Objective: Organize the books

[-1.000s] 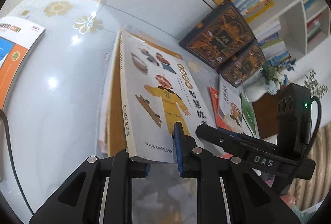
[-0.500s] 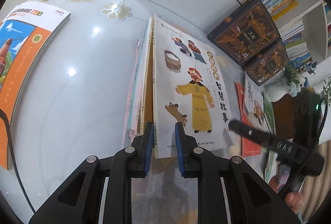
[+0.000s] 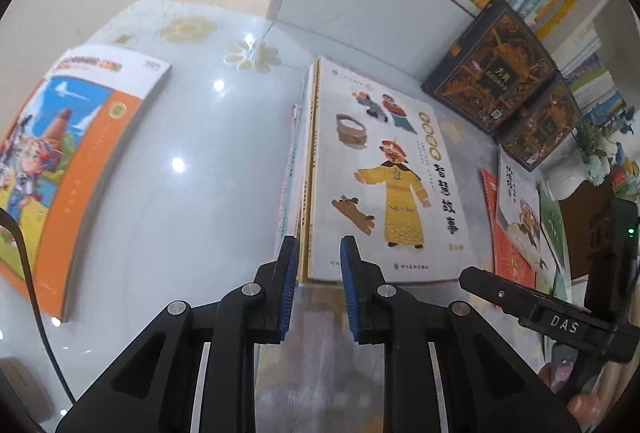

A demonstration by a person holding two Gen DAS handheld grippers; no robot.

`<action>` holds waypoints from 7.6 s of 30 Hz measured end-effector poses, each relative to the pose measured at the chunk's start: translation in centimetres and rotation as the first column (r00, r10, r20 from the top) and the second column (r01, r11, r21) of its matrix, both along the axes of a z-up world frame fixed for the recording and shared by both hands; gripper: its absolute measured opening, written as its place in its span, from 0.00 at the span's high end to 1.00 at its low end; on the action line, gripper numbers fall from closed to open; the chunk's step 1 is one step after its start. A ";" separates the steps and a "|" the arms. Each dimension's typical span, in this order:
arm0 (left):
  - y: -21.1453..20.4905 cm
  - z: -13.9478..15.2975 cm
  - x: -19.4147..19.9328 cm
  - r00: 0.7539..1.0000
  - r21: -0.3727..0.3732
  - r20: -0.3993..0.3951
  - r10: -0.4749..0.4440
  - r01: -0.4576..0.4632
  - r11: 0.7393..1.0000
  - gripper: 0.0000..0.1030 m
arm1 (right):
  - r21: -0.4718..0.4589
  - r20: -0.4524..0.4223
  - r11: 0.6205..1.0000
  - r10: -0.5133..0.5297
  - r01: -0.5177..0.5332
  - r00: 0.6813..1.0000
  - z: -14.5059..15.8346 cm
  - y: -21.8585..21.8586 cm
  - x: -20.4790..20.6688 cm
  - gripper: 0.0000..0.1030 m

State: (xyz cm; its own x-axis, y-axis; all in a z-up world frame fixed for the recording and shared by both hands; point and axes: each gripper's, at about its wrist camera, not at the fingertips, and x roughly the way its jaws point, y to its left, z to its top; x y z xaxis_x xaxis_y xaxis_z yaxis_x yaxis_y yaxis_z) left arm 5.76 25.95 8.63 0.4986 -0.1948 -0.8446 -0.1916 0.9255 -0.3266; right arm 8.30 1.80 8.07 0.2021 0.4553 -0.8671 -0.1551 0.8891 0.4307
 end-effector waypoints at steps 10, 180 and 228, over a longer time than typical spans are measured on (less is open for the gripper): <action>-10.6 1.3 -2.7 0.968 -0.002 -0.013 -0.251 0.251 0.968 0.78 | -0.286 0.115 0.957 -0.026 0.058 0.993 0.0 -10.5 -8.0 0.44; -44.4 -2.4 -10.9 0.863 -0.116 -0.154 -0.482 0.468 0.876 0.84 | -0.070 0.051 0.987 -0.143 0.147 0.988 -2.1 -39.8 -19.3 0.66; -2.3 1.1 1.0 0.989 -0.145 0.111 -0.093 0.109 0.983 0.85 | -0.210 0.287 0.971 0.174 -0.115 0.942 4.0 3.8 -1.9 0.61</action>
